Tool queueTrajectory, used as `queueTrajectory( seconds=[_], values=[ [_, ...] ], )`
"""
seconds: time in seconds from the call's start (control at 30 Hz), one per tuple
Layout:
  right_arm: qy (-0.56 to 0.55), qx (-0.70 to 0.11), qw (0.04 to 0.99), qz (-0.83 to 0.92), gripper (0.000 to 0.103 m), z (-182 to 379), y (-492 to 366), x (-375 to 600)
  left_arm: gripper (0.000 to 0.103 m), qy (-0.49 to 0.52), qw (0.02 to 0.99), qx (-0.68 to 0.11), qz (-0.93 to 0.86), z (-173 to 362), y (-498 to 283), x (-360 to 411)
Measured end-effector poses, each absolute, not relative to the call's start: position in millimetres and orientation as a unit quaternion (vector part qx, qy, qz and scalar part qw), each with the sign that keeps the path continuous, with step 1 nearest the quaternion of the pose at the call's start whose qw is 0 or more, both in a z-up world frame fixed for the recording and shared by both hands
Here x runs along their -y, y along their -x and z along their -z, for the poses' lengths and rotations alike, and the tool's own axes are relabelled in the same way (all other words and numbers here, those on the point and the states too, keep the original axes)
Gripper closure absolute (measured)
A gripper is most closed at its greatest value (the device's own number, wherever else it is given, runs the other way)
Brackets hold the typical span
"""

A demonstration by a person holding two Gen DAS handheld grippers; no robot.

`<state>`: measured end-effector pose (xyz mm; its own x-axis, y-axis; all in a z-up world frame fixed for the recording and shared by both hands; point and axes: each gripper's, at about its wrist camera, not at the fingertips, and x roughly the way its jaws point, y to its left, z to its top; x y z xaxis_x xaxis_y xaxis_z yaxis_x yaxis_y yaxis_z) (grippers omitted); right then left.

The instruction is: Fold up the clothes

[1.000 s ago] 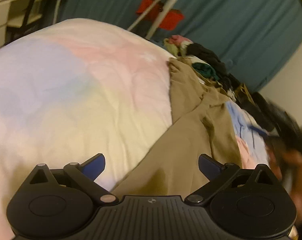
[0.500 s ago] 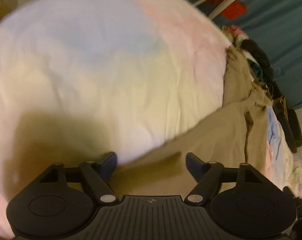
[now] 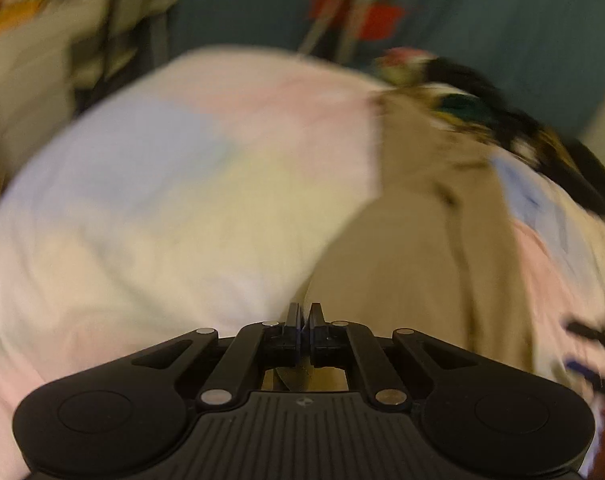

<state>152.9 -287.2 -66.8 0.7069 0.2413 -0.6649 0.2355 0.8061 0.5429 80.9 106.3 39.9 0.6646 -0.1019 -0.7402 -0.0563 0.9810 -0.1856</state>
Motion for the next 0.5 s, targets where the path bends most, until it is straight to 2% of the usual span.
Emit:
queueTrajectory(
  seconds=[0.17, 0.37, 0.47, 0.5],
  values=[
    [-0.302, -0.384, 0.872, 0.021, 0.019, 68, -150, 295, 0.1, 0.026, 0.916, -0.382, 0.116, -56, -46, -38],
    [-0.299, -0.386, 0.872, 0.03, 0.019, 67, -140, 303, 0.1, -0.014, 0.886, -0.418, 0.2, -24, -39, 25],
    [-0.306, -0.398, 0.865, 0.021, 0.019, 71, -135, 303, 0.096, 0.028, 0.859, -0.46, 0.221, 1, -47, 25],
    [-0.314, -0.407, 0.858, 0.013, 0.019, 74, -133, 303, 0.091, 0.045, 0.852, -0.469, 0.228, 5, -49, 19]
  ],
)
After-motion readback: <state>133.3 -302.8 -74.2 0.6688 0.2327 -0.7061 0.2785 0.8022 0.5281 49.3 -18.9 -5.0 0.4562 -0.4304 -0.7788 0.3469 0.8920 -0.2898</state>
